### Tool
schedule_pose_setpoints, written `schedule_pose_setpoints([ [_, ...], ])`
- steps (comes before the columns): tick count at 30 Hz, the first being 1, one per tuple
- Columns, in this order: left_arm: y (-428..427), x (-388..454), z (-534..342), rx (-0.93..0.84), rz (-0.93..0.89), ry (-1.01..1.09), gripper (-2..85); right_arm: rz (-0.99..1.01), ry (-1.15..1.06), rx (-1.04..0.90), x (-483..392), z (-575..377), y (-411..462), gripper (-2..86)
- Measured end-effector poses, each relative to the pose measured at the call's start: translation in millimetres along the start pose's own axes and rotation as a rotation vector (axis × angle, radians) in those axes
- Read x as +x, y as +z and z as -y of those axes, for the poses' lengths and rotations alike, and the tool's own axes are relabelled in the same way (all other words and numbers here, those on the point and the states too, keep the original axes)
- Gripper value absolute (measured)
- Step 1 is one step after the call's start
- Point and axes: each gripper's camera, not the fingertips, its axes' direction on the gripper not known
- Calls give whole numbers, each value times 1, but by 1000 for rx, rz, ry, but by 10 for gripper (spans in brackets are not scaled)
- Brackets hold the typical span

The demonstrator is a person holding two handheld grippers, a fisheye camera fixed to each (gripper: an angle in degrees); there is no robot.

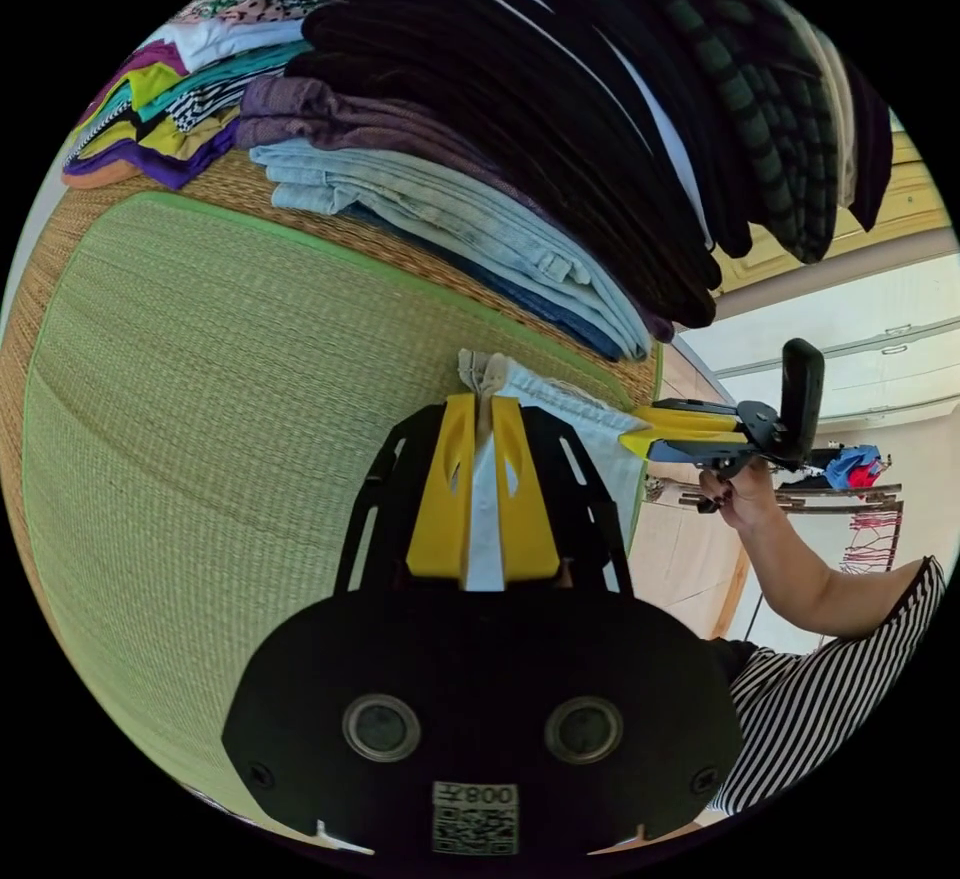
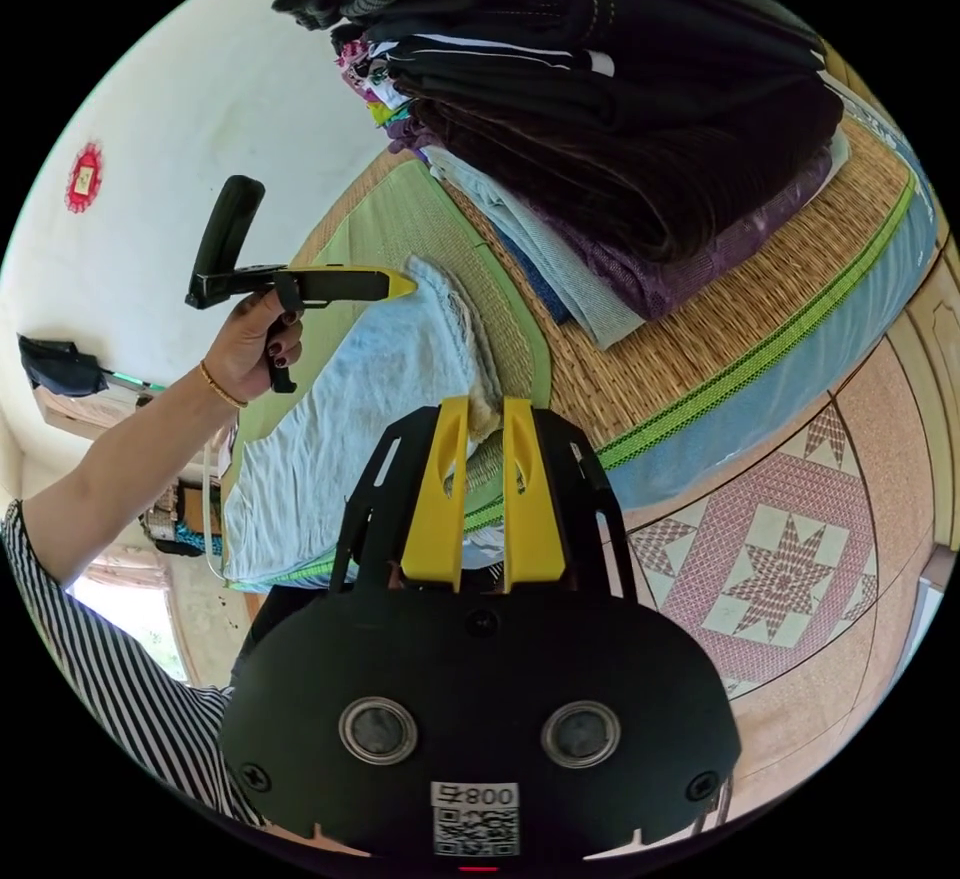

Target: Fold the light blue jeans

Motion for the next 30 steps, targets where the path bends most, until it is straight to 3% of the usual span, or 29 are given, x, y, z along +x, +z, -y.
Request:
schedule_pose_setpoints([
  [19,-18,103,0,128,-31,103,25,150,-25,102,-15,6,-59,36],
  [30,-52,198,-29,175,-35,269,25,374,-5,152,31,-7,-68,122],
])
